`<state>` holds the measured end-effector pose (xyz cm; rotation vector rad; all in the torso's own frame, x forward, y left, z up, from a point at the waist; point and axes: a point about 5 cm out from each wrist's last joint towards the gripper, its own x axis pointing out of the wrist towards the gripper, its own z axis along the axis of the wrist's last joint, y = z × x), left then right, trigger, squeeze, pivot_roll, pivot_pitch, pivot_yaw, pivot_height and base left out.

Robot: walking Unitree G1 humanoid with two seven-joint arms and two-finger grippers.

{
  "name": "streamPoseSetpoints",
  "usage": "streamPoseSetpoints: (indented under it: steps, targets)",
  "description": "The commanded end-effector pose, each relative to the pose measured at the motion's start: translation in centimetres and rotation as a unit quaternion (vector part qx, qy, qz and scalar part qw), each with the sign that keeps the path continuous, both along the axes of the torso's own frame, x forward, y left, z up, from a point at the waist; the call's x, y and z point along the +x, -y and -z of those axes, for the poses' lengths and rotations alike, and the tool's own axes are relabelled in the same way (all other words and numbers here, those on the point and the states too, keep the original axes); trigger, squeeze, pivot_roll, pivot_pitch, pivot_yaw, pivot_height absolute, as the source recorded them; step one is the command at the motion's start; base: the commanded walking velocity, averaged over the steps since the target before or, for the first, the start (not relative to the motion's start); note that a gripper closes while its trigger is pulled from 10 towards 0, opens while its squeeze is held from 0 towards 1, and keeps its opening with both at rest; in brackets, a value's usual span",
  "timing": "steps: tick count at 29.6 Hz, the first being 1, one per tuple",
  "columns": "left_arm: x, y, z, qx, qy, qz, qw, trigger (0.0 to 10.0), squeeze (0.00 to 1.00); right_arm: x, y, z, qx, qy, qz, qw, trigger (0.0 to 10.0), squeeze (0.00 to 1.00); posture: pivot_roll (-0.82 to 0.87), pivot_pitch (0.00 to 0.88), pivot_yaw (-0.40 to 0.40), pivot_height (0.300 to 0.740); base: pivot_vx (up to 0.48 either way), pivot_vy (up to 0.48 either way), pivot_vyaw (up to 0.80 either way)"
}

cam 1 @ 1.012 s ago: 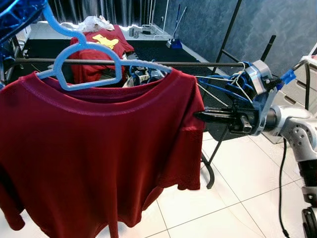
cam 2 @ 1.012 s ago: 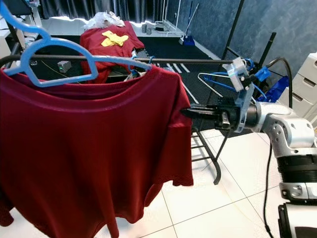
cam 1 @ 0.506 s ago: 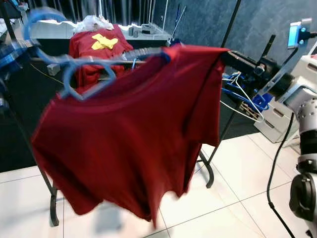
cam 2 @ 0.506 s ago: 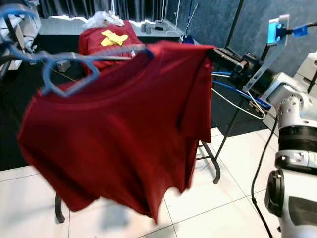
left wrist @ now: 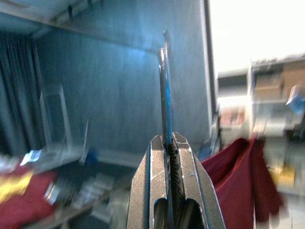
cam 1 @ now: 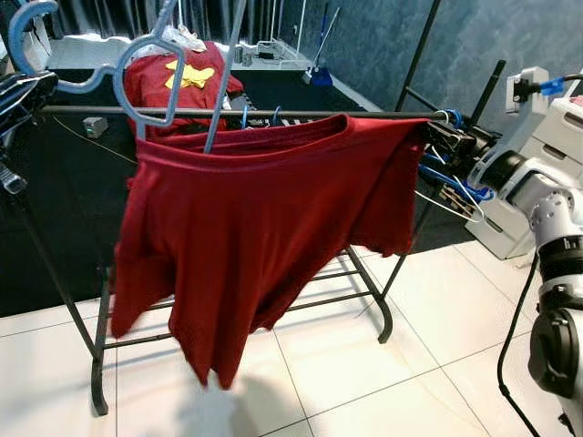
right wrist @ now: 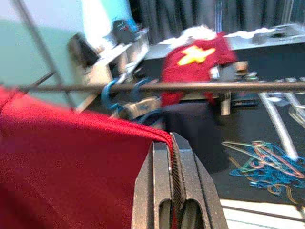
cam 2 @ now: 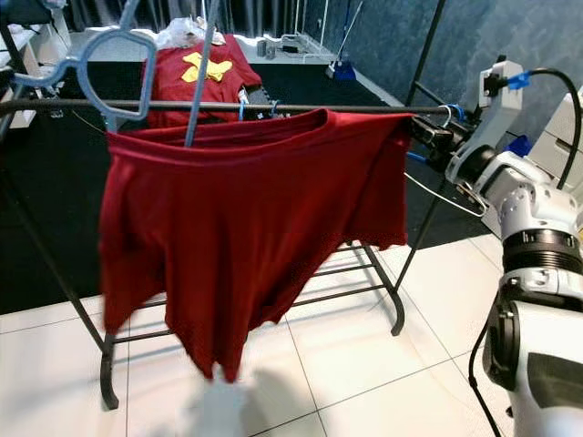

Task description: Hang hanger

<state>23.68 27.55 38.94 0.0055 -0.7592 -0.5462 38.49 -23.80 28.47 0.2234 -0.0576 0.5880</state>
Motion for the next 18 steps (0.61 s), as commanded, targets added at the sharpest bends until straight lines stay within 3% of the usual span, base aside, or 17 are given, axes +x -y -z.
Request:
streamPoseSetpoints:
  steps: [1,2,5,6,7,8,9,10,11,14,18]
  targets:
    - [-0.3,0.7,-0.6,-0.022,0.021,0.013,0.999,0.0,0.00,-0.1,0.0,0.9,-0.014,-0.015,-0.003,1.000,0.0,0.00,-0.04,0.000,-0.106,0.740,0.000,0.000,0.00]
    - [-0.2,1.5,-0.8,-0.044,0.031,0.028,0.998,0.0,0.00,0.0,-0.8,1.4,-0.019,-0.020,-0.017,0.999,0.0,0.00,-0.04,0.000,-0.105,0.740,0.000,0.000,0.00]
    - [-0.1,1.7,-0.9,-0.050,0.035,0.032,0.998,0.0,0.00,0.0,-1.0,1.6,-0.021,-0.022,-0.022,0.999,0.0,0.00,-0.04,0.000,-0.105,0.740,0.000,0.000,0.00]
    - [0.7,2.7,-0.9,-0.116,0.050,0.058,0.990,0.4,0.00,-0.4,-3.9,2.3,-0.036,-0.023,-0.082,0.996,0.0,0.00,-0.05,0.000,-0.104,0.740,0.000,0.000,0.00]
    - [0.7,2.7,-0.9,-0.116,0.050,0.058,0.990,0.4,0.00,-0.4,-3.9,2.3,-0.036,-0.023,-0.082,0.996,0.0,0.00,-0.05,0.000,-0.104,0.740,0.000,0.000,0.00]
    - [1.6,3.6,-0.8,-0.174,0.056,0.078,0.980,0.0,0.00,-1.1,-6.8,3.1,-0.038,-0.028,-0.141,0.989,0.0,0.00,-0.05,0.000,-0.102,0.740,0.000,0.000,0.00]
    - [2.1,4.3,-0.7,-0.210,0.057,0.090,0.972,0.0,0.00,-1.7,-8.8,3.5,-0.037,-0.030,-0.182,0.982,0.0,0.00,-0.05,0.000,-0.102,0.740,0.000,0.000,0.00]
    - [2.8,4.7,-0.4,-0.259,0.051,0.096,0.960,0.0,0.00,-2.4,-10.6,4.0,-0.049,-0.029,-0.216,0.975,0.0,0.00,-0.04,0.000,-0.100,0.740,0.000,0.000,0.00]
    - [3.1,4.8,-0.1,-0.283,0.045,0.095,0.953,0.0,0.00,-2.7,-11.2,4.3,-0.056,-0.027,-0.229,0.971,0.0,0.00,-0.04,0.000,-0.100,0.740,0.000,0.000,0.00]
    - [3.6,5.1,0.8,-0.317,0.024,0.097,0.943,0.0,0.00,-2.8,-11.8,4.6,-0.058,-0.027,-0.234,0.970,0.0,0.00,-0.04,0.000,-0.100,0.740,0.000,0.000,0.00]
    - [3.8,5.4,1.8,-0.309,0.004,0.084,0.947,0.0,0.00,-2.7,-11.8,4.6,-0.059,-0.028,-0.230,0.971,0.0,0.00,-0.05,0.000,-0.101,0.740,0.000,0.000,0.00]
